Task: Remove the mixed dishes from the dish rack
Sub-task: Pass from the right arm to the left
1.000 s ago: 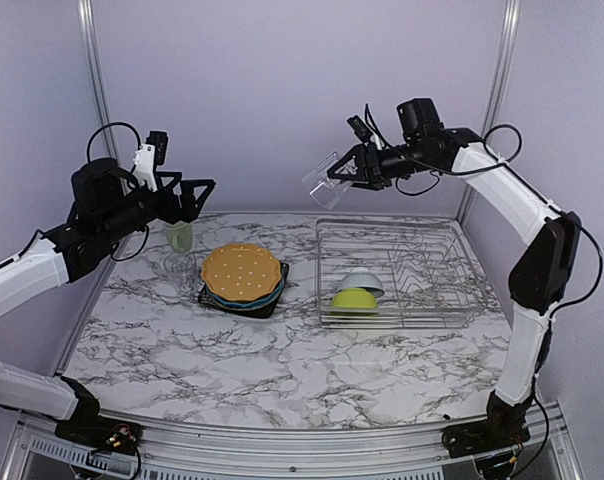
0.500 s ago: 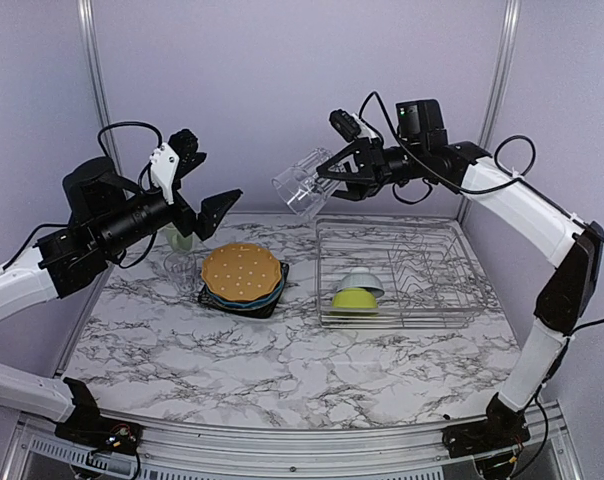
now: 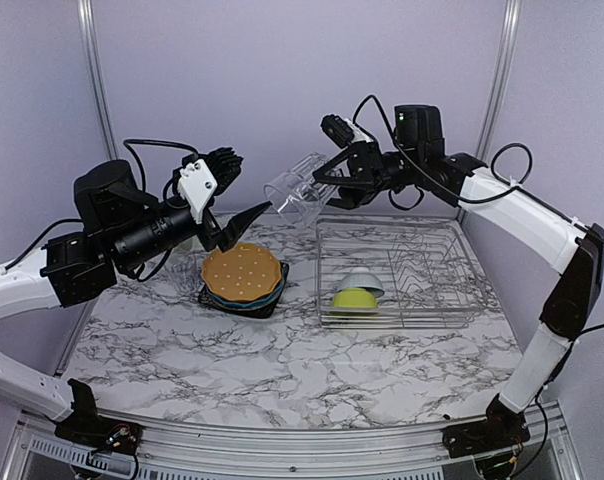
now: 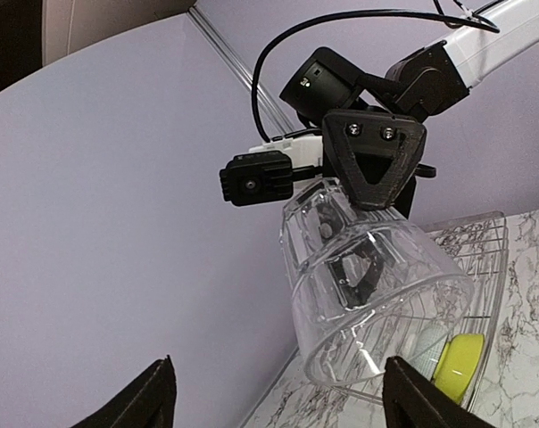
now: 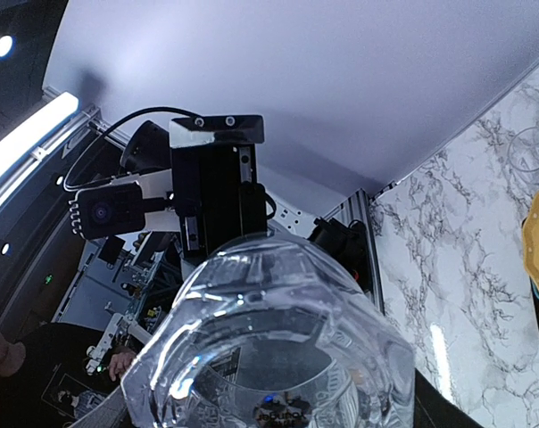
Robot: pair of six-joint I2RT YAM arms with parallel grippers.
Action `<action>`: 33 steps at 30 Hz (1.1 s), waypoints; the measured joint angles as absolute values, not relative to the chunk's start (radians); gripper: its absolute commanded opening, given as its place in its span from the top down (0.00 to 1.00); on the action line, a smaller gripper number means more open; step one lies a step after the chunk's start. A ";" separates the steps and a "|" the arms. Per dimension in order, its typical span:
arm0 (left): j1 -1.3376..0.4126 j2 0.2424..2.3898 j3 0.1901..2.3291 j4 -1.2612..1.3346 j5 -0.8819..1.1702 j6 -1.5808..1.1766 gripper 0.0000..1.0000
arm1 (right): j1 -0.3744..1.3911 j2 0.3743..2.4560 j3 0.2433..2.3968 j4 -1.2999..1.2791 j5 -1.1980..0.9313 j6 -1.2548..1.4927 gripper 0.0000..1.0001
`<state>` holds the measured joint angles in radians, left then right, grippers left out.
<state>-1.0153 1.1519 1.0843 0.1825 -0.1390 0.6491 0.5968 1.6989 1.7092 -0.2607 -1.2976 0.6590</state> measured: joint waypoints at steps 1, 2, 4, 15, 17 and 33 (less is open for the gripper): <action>-1.024 1.159 1.085 0.183 -0.146 0.657 0.32 | 0.597 1.698 1.707 -0.256 -1.298 0.662 0.70; -1.033 1.167 1.087 0.183 -0.155 0.665 0.35 | 0.598 1.697 1.702 -0.246 -1.299 0.666 0.70; -1.049 1.185 1.096 0.183 -0.178 0.677 0.41 | 0.598 1.697 1.697 -0.235 -1.299 0.673 0.70; -1.063 1.256 1.119 0.221 -0.286 0.719 0.80 | 0.602 1.697 1.656 -0.177 -1.297 0.706 0.72; -1.064 1.259 1.120 0.227 -0.291 0.719 0.85 | 0.602 1.697 1.656 -0.159 -1.295 0.715 0.72; -1.060 1.281 1.129 0.223 -0.362 0.659 1.00 | 0.586 1.736 1.656 -0.069 -1.288 0.792 0.02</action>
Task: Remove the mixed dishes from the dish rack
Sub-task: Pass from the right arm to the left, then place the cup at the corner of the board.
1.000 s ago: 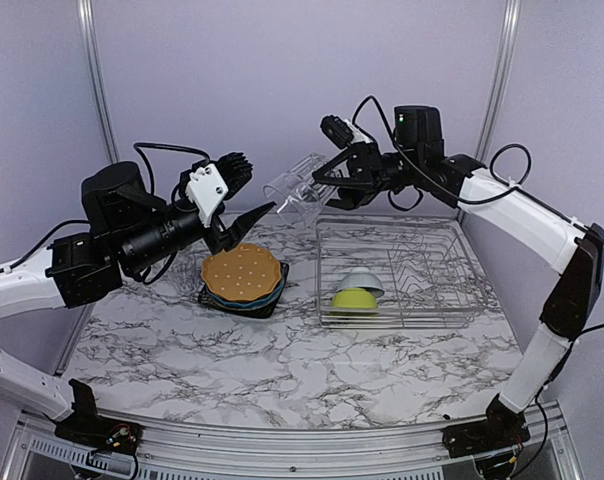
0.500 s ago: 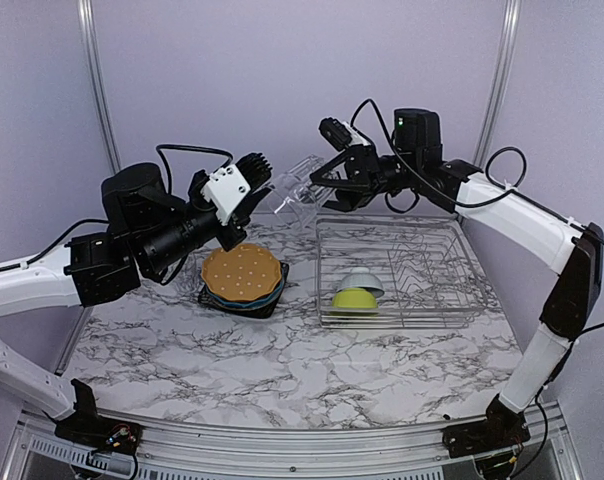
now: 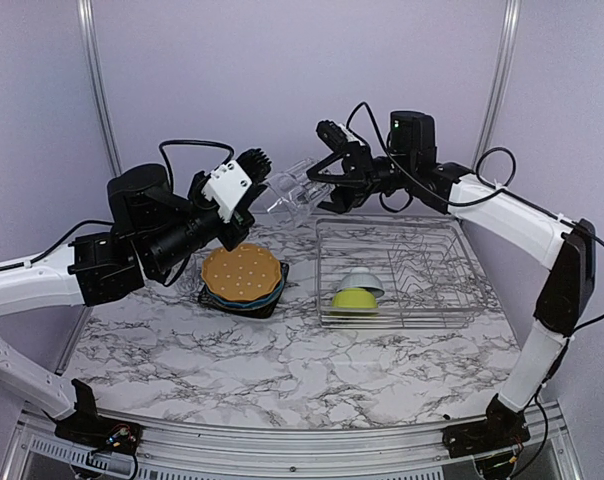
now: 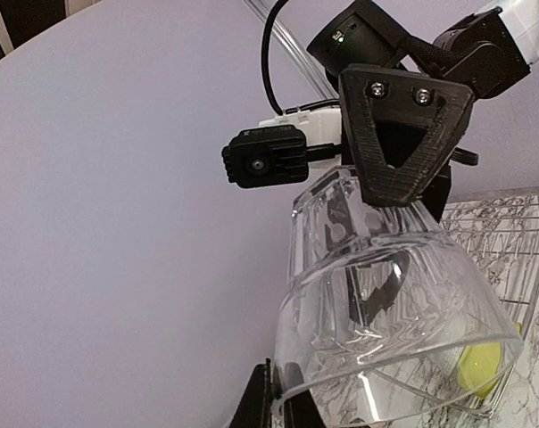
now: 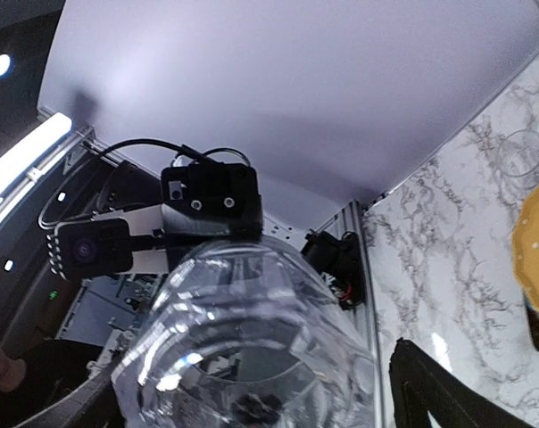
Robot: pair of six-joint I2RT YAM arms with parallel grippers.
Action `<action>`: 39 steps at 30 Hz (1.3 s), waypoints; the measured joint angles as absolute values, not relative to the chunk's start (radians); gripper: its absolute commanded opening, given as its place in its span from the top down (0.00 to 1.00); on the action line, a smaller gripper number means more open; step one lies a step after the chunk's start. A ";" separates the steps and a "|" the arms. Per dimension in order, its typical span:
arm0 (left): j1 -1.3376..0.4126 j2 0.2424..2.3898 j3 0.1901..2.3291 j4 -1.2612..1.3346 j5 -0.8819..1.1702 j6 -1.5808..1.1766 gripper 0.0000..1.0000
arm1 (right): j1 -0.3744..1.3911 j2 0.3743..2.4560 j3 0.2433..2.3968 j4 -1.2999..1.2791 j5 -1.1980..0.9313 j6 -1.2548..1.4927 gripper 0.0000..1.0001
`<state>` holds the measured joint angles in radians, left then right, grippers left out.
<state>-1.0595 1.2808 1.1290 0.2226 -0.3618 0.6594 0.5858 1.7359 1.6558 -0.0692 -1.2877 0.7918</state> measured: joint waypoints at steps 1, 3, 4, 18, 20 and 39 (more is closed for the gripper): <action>-1.058 1.279 1.129 0.218 -0.369 0.638 1.00 | 0.579 1.740 1.658 -0.072 -1.278 0.789 0.02; -1.048 1.275 1.129 0.208 -0.389 0.581 1.00 | 0.546 1.748 1.665 -0.077 -1.252 0.772 0.01; -1.037 1.272 1.129 0.195 -0.400 0.552 1.00 | 0.518 1.750 1.666 -0.079 -1.236 0.766 0.02; -0.706 1.234 1.340 -0.276 -0.555 -0.083 1.00 | 0.327 1.752 1.674 -0.192 -1.017 0.632 0.02; -0.652 1.234 1.367 -0.350 -0.555 -0.164 1.00 | 0.318 1.752 1.675 -0.214 -0.997 0.607 0.02; -0.140 1.358 1.408 -0.758 -0.178 -0.656 1.00 | 0.305 1.812 1.703 -0.346 -0.929 0.477 0.02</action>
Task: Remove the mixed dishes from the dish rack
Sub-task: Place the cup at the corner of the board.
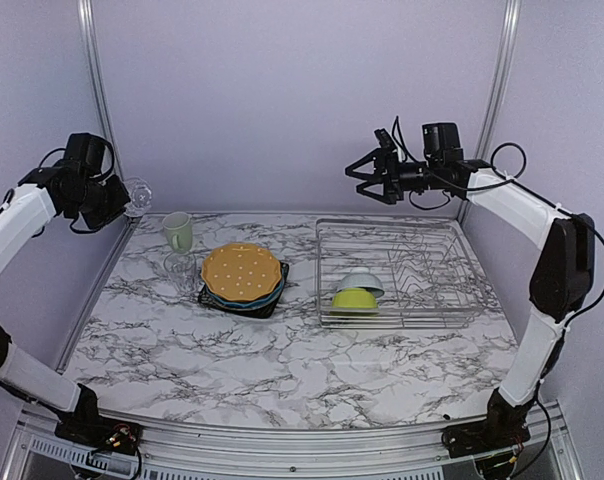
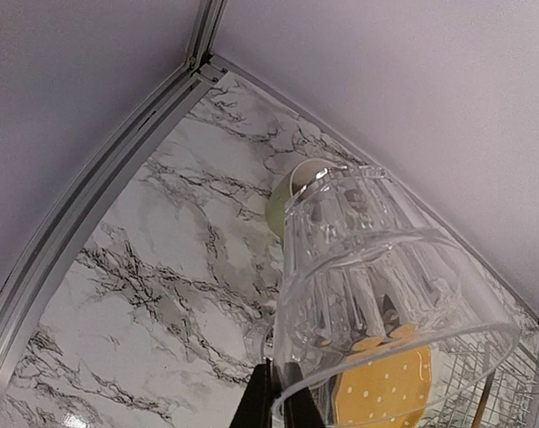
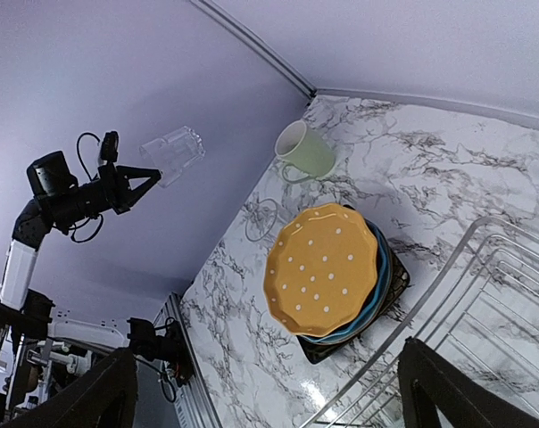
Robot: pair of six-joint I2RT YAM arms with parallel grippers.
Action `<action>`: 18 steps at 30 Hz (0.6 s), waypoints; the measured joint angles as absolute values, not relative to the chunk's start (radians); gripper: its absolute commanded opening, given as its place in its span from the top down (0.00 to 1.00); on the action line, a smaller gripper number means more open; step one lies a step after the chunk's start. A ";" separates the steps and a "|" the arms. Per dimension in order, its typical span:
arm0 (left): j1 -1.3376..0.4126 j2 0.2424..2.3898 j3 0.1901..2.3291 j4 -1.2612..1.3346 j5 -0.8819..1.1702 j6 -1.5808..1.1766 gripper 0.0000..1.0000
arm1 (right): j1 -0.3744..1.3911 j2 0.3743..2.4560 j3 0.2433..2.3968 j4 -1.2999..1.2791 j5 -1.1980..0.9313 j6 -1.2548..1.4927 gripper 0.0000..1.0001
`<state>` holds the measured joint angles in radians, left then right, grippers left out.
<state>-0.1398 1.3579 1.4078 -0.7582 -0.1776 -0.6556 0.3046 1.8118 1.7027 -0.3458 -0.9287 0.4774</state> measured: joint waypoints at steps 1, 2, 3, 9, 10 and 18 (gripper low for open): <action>-0.125 1.375 1.403 -0.767 -0.158 -0.667 1.00 | 0.305 1.812 1.703 -0.355 -0.924 0.469 0.02; -0.111 1.393 1.396 -0.771 -0.139 -0.677 1.00 | 0.305 1.812 1.703 -0.366 -0.917 0.460 0.02; -0.097 1.412 1.387 -0.775 -0.123 -0.686 1.00 | 0.305 1.812 1.703 -0.377 -0.909 0.451 0.02; -0.033 1.519 1.311 -0.806 -0.044 -0.730 1.00 | 0.305 1.812 1.703 -0.446 -0.872 0.395 0.02; -0.027 1.534 1.303 -0.813 -0.038 -0.736 1.00 | 0.305 1.812 1.703 -0.453 -0.869 0.389 0.02; 0.027 1.611 1.268 -0.821 0.008 -0.768 1.00 | 0.305 1.812 1.703 -0.499 -0.848 0.357 0.02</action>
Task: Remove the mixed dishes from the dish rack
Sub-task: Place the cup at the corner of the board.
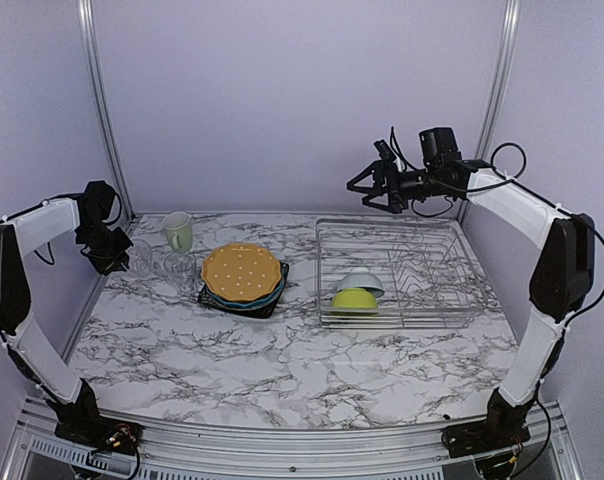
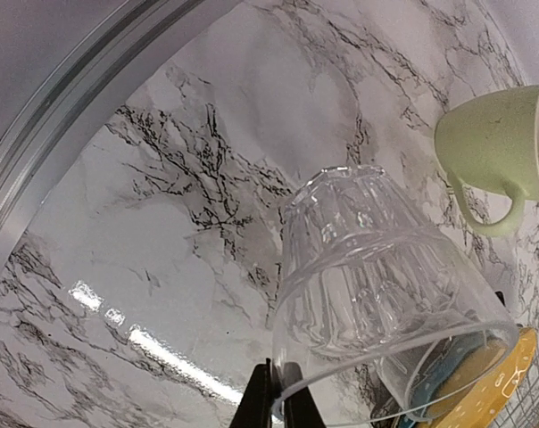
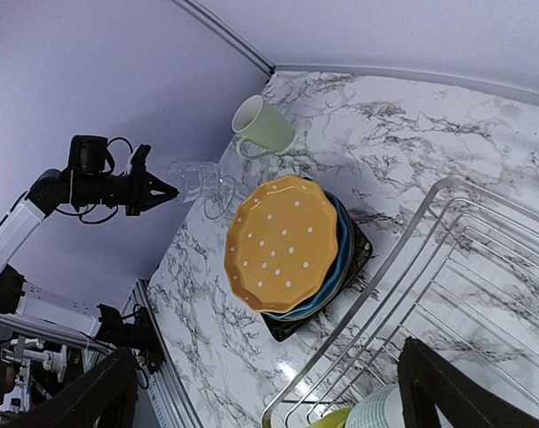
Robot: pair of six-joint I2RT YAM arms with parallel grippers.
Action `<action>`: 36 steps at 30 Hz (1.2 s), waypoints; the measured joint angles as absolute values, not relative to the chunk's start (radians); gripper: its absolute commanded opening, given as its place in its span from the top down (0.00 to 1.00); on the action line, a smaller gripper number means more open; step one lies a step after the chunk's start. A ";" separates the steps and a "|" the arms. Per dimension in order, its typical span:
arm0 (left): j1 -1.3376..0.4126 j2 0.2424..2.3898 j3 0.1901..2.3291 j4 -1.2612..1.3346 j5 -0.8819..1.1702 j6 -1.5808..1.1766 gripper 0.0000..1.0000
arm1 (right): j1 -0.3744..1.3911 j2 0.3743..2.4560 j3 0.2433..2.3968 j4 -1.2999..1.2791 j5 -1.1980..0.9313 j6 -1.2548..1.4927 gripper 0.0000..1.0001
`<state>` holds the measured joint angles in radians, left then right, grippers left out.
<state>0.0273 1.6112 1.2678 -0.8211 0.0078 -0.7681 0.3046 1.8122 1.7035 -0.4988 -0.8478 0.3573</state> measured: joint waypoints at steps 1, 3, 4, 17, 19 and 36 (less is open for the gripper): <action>0.032 1.619 1.266 -0.821 0.009 -0.771 1.00 | 0.305 1.812 1.703 -0.502 -0.846 0.354 0.02; 0.039 1.638 1.266 -0.821 0.012 -0.775 1.00 | 0.305 1.812 1.703 -0.508 -0.845 0.350 0.02; 0.043 1.648 1.266 -0.820 0.015 -0.777 1.00 | 0.305 1.812 1.703 -0.511 -0.844 0.348 0.02; 0.066 1.729 1.265 -0.815 0.101 -0.812 0.97 | 0.305 1.815 1.705 -0.540 -0.834 0.327 0.02; 0.068 1.731 1.265 -0.815 0.111 -0.823 0.92 | 0.305 1.816 1.705 -0.540 -0.834 0.324 0.02; 0.075 1.760 1.312 -0.848 0.135 -0.816 0.60 | 0.305 1.831 1.705 -0.543 -0.834 0.309 0.02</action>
